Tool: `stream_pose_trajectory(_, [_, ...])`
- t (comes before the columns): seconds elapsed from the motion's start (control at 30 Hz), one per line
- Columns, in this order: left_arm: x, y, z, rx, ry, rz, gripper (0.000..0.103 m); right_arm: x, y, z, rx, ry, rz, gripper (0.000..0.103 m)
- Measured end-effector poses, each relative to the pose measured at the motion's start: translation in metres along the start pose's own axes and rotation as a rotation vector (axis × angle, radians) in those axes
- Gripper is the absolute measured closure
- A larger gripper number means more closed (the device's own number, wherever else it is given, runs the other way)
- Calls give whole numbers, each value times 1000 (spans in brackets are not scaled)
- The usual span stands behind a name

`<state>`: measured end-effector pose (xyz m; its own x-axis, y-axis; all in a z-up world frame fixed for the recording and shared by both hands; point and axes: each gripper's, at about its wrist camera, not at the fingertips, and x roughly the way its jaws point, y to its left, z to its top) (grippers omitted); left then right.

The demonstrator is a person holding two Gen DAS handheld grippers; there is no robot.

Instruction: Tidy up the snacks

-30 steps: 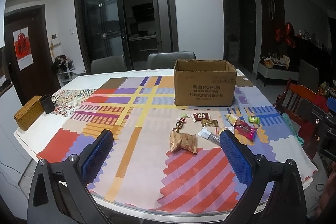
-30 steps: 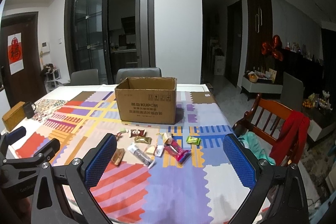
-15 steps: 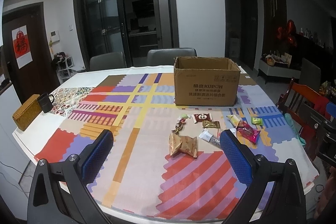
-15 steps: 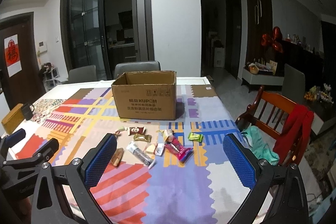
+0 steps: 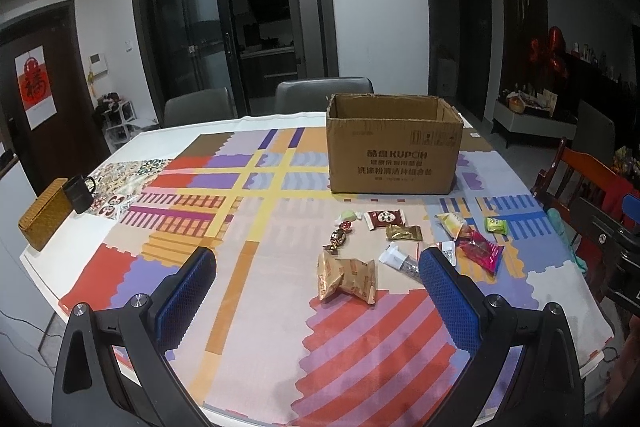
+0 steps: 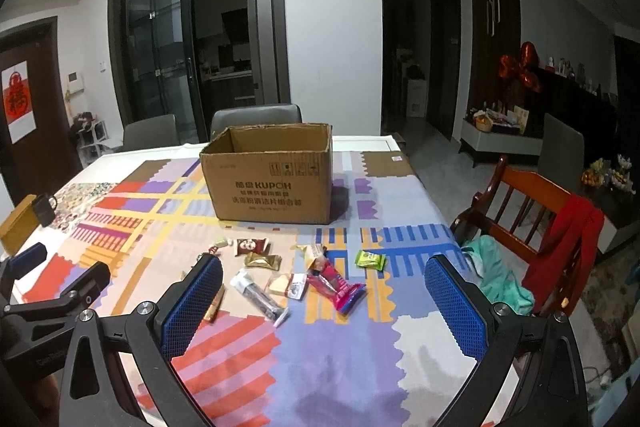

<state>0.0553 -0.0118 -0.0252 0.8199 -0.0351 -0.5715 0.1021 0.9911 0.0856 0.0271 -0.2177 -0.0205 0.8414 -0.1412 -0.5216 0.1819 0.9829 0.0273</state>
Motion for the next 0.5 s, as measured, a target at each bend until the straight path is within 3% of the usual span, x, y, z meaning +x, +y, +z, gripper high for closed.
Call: stream_pose_trajectory(0.5, [22,-1,3,9,39,-7,0,20,-2,0,2,33,-7,1])
